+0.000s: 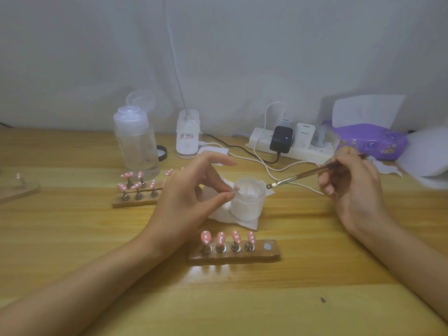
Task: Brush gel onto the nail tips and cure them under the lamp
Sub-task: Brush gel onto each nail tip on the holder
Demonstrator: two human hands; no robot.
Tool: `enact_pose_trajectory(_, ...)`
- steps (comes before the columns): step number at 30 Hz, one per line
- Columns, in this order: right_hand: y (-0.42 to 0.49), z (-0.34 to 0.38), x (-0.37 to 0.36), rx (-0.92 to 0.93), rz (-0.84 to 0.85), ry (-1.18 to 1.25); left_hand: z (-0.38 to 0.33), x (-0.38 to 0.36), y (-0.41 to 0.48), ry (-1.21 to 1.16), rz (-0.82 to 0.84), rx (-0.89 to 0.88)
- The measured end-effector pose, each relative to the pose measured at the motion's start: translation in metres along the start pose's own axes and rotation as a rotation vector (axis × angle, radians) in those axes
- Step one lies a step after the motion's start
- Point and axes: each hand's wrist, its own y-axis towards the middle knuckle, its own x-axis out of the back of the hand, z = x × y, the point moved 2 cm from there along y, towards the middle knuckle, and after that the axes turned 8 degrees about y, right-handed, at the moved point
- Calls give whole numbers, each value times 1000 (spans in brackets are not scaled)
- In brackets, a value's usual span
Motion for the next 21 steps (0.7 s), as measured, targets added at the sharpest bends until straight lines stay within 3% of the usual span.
enact_pose_trajectory(3, -2, 2, -4, 73, 161, 41, -1, 0, 0, 10, -3, -6)
enact_pose_trajectory(8, -8, 7, -7, 236, 362, -113, -2, 0, 0, 22, -9, -12)
enact_pose_trajectory(16, 1, 13, 0, 217, 219, -45, -1, -1, 1, 16, -7, -8)
enact_pose_trajectory(21, -10, -5, -12, -38, 116, 16, -1, -1, 1, -6, -4, -10)
